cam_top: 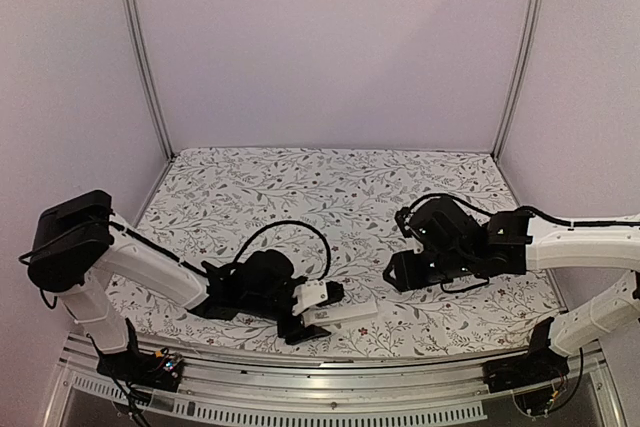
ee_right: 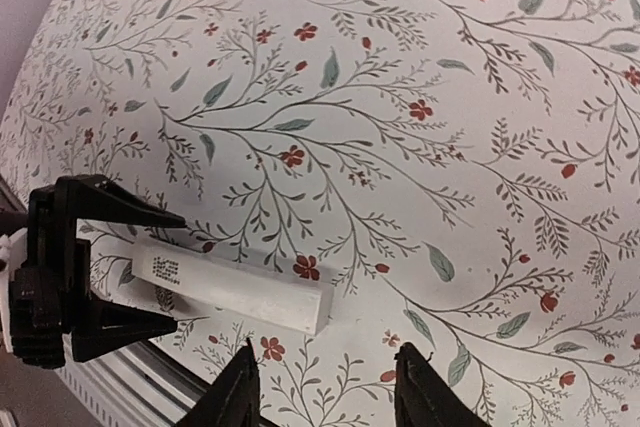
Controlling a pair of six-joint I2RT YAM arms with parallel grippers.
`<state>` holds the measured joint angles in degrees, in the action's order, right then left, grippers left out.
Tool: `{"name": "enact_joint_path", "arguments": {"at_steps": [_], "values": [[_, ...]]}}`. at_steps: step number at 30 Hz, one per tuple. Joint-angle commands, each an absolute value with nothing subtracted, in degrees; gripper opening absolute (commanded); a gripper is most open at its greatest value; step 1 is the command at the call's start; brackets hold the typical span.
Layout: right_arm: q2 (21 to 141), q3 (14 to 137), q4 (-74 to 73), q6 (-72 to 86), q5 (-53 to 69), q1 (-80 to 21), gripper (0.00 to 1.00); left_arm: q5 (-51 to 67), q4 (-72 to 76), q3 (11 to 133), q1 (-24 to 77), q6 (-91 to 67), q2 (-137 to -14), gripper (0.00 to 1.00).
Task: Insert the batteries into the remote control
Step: Load the battery cover onto the remote control, then pick up the remote control from the center of the board.
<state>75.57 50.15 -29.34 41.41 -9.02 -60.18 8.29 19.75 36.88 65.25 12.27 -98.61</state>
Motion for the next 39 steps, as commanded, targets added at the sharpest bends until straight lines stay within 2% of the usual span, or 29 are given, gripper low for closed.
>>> {"name": "enact_joint_path", "arguments": {"at_steps": [1, 6, 10, 13, 14, 18, 23, 28, 31, 33, 36, 39], "values": [[69.98, 46.79, -16.22, 22.21, -1.72, -60.29, 0.53, 9.45, 18.76, 34.73, 64.33, 11.73, -90.62, 0.83], [69.16, 43.45, -5.70, 1.15, 9.51, -60.29, 0.70, 7.59, 21.00, 29.10, 62.08, 3.26, -76.82, 0.85], [76.17, 47.26, -5.24, -14.63, 14.68, -60.82, 0.75, -4.15, 23.01, 24.55, 60.88, -7.30, -65.05, 0.90], [85.88, 53.00, -8.56, -20.94, 16.56, -62.44, 0.88, -9.95, 22.44, 22.07, 60.73, -10.59, -58.14, 0.91], [88.64, 55.37, -10.38, -23.59, 16.62, -63.19, 0.97, -12.22, 22.15, 21.35, 60.70, -11.31, -56.08, 0.91], [103.01, 64.28, -17.30, -29.57, 14.42, -66.48, 0.99, -17.09, 21.35, 18.55, 60.63, -11.73, -49.46, 0.91], [112.14, 70.23, -19.44, -30.38, 11.83, -67.05, 0.99, -20.43, 19.74, 17.27, 60.56, -13.70, -45.58, 0.91], [115.08, 71.24, -20.08, -29.94, 9.93, -67.87, 0.93, -20.57, 19.86, 16.20, 60.64, -14.37, -43.65, 0.91], [116.82, 72.43, -21.55, -28.42, 8.90, -68.11, 0.85, -20.70, 19.96, 16.08, 60.62, -14.10, -43.62, 0.90], [117.67, 73.03, -22.46, -27.52, 9.15, -68.12, 0.74, -20.72, 19.97, 16.25, 60.70, -13.97, -43.73, 0.90], [118.07, 73.80, -22.92, -26.76, 8.74, -68.09, 0.51, -20.66, 20.01, 16.43, 60.66, -13.91, -43.87, 0.90], [117.67, 74.24, -23.02, -26.55, 8.53, -68.12, 0.40, -20.68, 19.98, 16.35, 60.66, -14.07, -43.73, 0.90]]}}
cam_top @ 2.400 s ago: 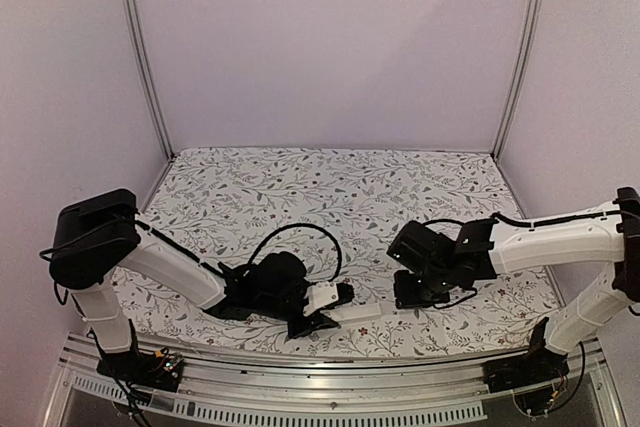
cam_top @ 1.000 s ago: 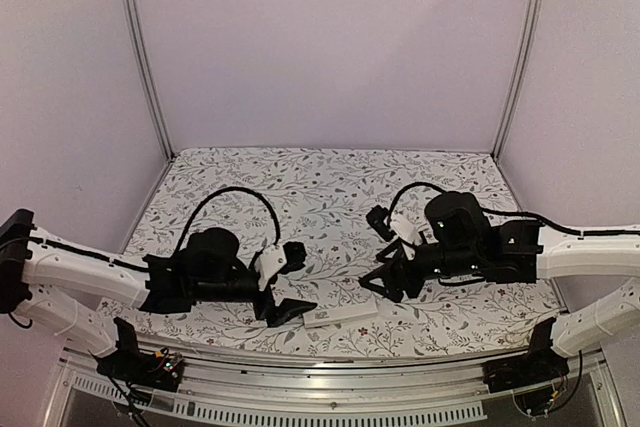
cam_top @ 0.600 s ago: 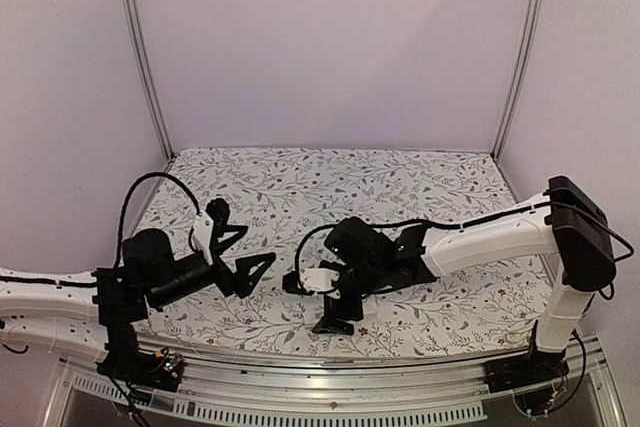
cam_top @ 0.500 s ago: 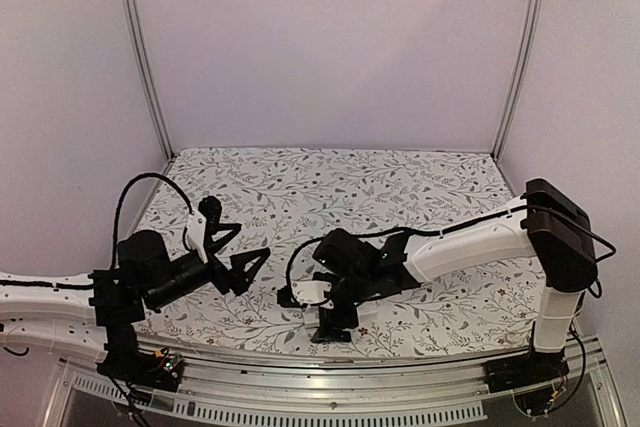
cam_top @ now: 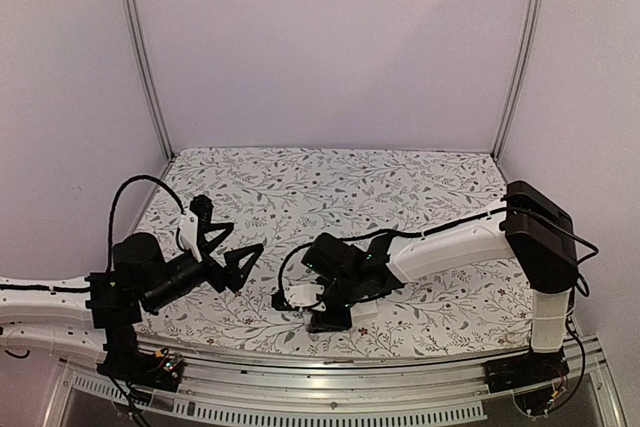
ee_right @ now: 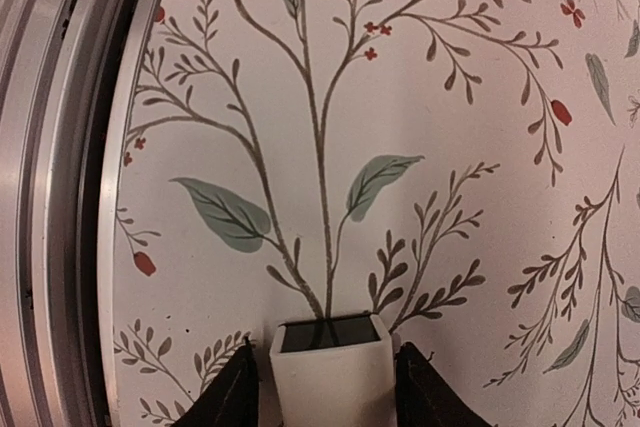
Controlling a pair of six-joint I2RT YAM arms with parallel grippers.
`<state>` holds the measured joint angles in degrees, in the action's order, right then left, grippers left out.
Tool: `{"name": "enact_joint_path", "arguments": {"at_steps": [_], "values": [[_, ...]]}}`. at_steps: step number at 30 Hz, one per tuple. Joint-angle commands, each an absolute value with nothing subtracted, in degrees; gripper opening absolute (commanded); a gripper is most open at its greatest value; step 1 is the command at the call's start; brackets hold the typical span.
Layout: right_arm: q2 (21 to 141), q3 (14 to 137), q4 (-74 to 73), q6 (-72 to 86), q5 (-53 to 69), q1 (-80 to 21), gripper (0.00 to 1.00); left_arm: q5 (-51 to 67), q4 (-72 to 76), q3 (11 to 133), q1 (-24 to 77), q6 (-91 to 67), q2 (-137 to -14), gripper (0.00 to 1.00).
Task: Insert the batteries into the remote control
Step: Pick up the remote control from the center of the board, then pass from the right arm to the left
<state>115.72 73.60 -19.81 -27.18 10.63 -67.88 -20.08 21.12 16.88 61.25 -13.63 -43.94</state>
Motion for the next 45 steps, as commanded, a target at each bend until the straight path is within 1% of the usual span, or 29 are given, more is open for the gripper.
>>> {"name": "enact_joint_path", "arguments": {"at_steps": [1, 6, 9, 18, 22, 26, 30, 34, 37, 39, 41, 45], "values": [[117.48, 74.41, -23.14, -26.54, 8.79, -68.12, 0.37, -20.54, 20.03, 16.33, 60.66, -14.17, -43.63, 0.90], [116.50, 75.91, -23.92, -26.09, 10.13, -68.12, 0.26, -20.25, 20.17, 16.35, 60.64, -13.90, -43.30, 0.90], [115.98, 76.79, -24.41, -25.40, 10.10, -67.98, 0.22, -20.30, 20.13, 16.35, 60.67, -13.85, -43.18, 0.89], [109.22, 79.49, -24.09, -20.13, 11.66, -65.75, 0.18, -20.12, 20.36, 16.11, 60.65, -13.89, -41.05, 0.88], [103.15, 80.55, -21.99, -16.24, 10.43, -63.55, 0.17, -16.00, 24.39, 15.07, 61.19, -13.18, -40.23, 0.86], [96.29, 78.89, -15.48, -11.02, 11.62, -61.72, 0.16, -10.56, 31.85, 13.32, 62.73, -11.15, -40.67, 0.86], [89.37, 75.84, -4.59, -7.40, 15.36, -61.70, 0.16, 0.15, 41.10, 13.77, 63.42, -8.89, -45.12, 0.87], [83.97, 73.27, 6.68, -3.73, 20.17, -61.88, 0.15, 9.57, 46.31, 19.76, 64.08, -6.33, -53.13, 0.91], [82.69, 73.30, 10.33, -2.44, 21.23, -62.64, 0.15, 12.53, 47.98, 25.01, 64.17, -5.83, -58.36, 0.94], [82.20, 73.30, 11.51, -2.82, 22.64, -63.39, 0.15, 12.31, 48.36, 28.19, 64.16, -5.99, -61.04, 0.94], [81.93, 73.03, 12.61, -3.15, 23.39, -63.94, 0.15, 12.26, 48.43, 30.71, 64.10, -6.16, -63.30, 0.94], [81.53, 72.57, 13.99, -2.65, 24.36, -64.39, 0.15, 18.21, 49.14, 34.68, 64.20, -8.48, -67.36, 0.91]]}}
